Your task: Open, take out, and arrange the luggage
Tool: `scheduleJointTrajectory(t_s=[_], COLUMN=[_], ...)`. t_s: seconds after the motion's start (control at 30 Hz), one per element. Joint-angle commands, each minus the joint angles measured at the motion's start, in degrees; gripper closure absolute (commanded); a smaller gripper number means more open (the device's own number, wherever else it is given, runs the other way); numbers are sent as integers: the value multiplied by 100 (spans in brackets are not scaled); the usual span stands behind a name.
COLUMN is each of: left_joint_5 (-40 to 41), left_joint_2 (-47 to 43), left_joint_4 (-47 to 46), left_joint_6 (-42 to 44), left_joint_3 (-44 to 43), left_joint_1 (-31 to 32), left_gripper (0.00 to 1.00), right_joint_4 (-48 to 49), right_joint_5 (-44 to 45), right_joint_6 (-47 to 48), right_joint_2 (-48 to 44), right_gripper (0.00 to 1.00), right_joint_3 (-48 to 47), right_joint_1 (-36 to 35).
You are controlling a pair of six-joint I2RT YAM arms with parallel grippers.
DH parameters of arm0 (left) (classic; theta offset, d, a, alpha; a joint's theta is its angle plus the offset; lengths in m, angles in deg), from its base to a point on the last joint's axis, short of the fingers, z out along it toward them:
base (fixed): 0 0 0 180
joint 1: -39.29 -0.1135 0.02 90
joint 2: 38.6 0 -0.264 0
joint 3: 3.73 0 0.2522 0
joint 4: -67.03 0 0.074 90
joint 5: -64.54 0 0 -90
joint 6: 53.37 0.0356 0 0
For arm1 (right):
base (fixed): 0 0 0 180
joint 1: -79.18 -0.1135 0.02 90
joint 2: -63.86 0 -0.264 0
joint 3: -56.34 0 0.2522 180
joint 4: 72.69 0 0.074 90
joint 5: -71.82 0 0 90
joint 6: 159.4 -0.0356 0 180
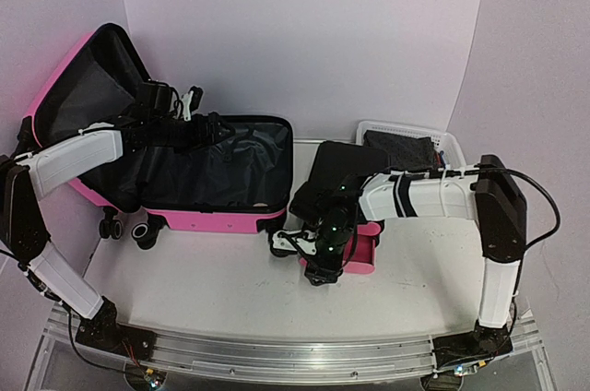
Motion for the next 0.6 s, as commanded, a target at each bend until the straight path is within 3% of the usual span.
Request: scheduleJointTrajectory(t_s=[0.0, 0.17, 0.3, 0.4, 0.57], left_joint_5=[-146, -265, -172, -12, -132], left_joint_2=[112, 608, 1033, 1472, 2109], left_joint_4=[-215, -96, 58, 409, 789], left_joint_6=[193, 324, 617, 863, 762], left_joint_3=[-174, -371, -608, -962, -1317], left_joint_1=[-40, -33, -33, -29, 23], left_gripper=[0, 0, 0, 1, 8], right_joint_4=[-93, -96, -73, -48, 207], right_joint_5=[30, 555, 143, 171, 949], right_joint_6=[-415, -830, -605, -796, -956], right_joint_2=[-714, -1099, -1634, -1810, -1812], right_gripper=[23, 3, 2, 2, 2], right_joint_3=[-273, -948, -1291, -1610, -1663], right_joint_1=[-6, 61, 199, 844, 1859])
